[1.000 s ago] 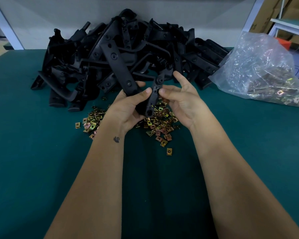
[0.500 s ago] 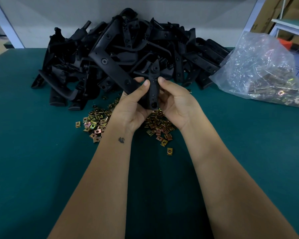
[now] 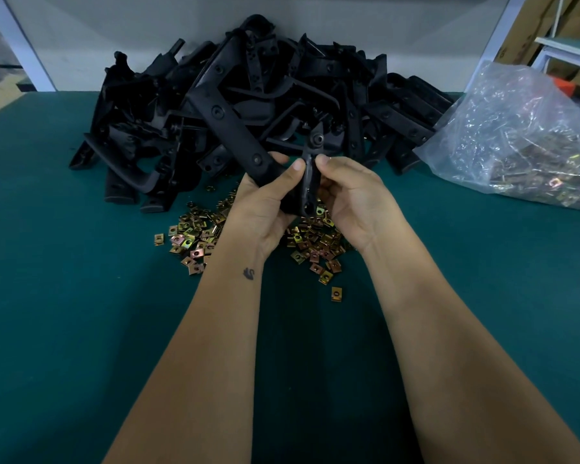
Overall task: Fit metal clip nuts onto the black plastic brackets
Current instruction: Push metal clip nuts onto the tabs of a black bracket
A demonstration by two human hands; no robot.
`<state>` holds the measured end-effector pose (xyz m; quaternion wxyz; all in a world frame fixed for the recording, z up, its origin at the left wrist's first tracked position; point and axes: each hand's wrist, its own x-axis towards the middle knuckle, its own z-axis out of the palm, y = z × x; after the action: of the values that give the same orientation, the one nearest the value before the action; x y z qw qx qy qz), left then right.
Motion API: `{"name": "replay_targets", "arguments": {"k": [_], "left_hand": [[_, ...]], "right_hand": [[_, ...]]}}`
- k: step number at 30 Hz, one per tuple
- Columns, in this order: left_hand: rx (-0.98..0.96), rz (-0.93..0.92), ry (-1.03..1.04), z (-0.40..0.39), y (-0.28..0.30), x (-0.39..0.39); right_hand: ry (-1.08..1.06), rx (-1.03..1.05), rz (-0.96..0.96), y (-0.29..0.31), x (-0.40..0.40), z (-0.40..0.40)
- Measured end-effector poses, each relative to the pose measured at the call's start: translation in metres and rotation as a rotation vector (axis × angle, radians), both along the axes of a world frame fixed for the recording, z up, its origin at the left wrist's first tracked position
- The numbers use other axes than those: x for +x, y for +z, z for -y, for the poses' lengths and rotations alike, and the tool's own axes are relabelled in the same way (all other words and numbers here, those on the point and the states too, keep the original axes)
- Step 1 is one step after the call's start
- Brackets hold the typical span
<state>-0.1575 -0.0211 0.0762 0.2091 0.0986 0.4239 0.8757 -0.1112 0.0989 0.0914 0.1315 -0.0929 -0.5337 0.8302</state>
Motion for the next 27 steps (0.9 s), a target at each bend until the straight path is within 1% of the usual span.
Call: {"name": "replay_targets", "arguments": {"k": [6, 10, 13, 17, 19, 20, 21, 23, 25, 27], "left_hand": [[0.005, 0.003, -0.004, -0.003, -0.001, 0.002], [-0.005, 0.012, -0.002, -0.004, -0.003, 0.001], [0.063, 0.047, -0.023, -0.006, -0.005, 0.0], [0.225, 0.132, -0.001, -0.007, -0.004, 0.002], [0.281, 0.178, 0.01, -0.008, -0.005, 0.002], [0.287, 0.182, 0.007, -0.008, -0.005, 0.002], [0.278, 0.179, 0.002, -0.008, -0.005, 0.002], [0.244, 0.176, -0.001, -0.01, -0.004, 0.005], [0.225, 0.19, 0.017, -0.011, -0.004, 0.006], [0.214, 0.174, 0.017, -0.012, -0.006, 0.006]], "right_hand": [[0.081, -0.077, 0.015, 0.002, 0.0, 0.007], [0.075, -0.061, 0.039, 0.005, 0.0, 0.008], [0.072, -0.037, -0.001, 0.006, 0.001, 0.008], [0.062, 0.078, -0.091, 0.007, 0.002, 0.016], [-0.007, 0.11, -0.107, 0.008, 0.002, 0.022], [-0.082, 0.176, -0.113, 0.007, 0.001, 0.025], [-0.173, 0.288, -0.115, 0.006, 0.001, 0.028], [-0.337, 0.572, -0.129, 0.003, 0.0, 0.032], [-0.447, 0.837, -0.128, -0.002, -0.001, 0.035], [-0.546, 1.008, -0.142, -0.005, -0.001, 0.033]]}}
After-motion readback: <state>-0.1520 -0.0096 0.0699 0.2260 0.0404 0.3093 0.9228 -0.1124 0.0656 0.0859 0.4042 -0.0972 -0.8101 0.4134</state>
